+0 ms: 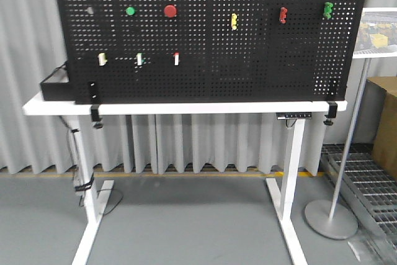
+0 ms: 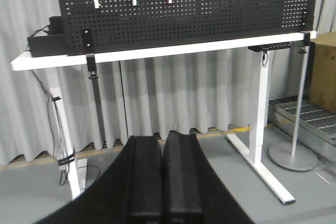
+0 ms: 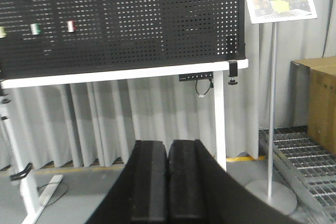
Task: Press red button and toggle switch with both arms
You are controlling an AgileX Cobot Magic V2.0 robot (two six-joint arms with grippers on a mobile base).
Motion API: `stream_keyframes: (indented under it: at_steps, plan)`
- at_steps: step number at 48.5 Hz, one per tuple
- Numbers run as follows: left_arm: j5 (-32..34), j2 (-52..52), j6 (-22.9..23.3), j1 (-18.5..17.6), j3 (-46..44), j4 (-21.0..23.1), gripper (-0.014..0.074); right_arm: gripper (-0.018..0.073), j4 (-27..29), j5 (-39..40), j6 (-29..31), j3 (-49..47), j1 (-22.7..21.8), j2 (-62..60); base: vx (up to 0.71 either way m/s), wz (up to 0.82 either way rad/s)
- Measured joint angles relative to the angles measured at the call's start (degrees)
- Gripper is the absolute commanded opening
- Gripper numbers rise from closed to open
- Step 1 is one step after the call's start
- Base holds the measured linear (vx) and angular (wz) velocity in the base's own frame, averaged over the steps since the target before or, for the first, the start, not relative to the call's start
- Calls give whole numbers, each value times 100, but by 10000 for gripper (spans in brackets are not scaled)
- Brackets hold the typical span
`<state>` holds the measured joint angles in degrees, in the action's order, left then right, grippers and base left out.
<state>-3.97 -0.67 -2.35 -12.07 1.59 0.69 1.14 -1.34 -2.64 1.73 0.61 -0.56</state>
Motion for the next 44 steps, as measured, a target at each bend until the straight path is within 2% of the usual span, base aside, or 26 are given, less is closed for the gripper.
stream_keyframes:
  at_steps: [44]
  plan:
    - [0, 0, 0, 0, 0, 0, 1, -3, 0, 1, 0, 0, 0, 0, 48, 4]
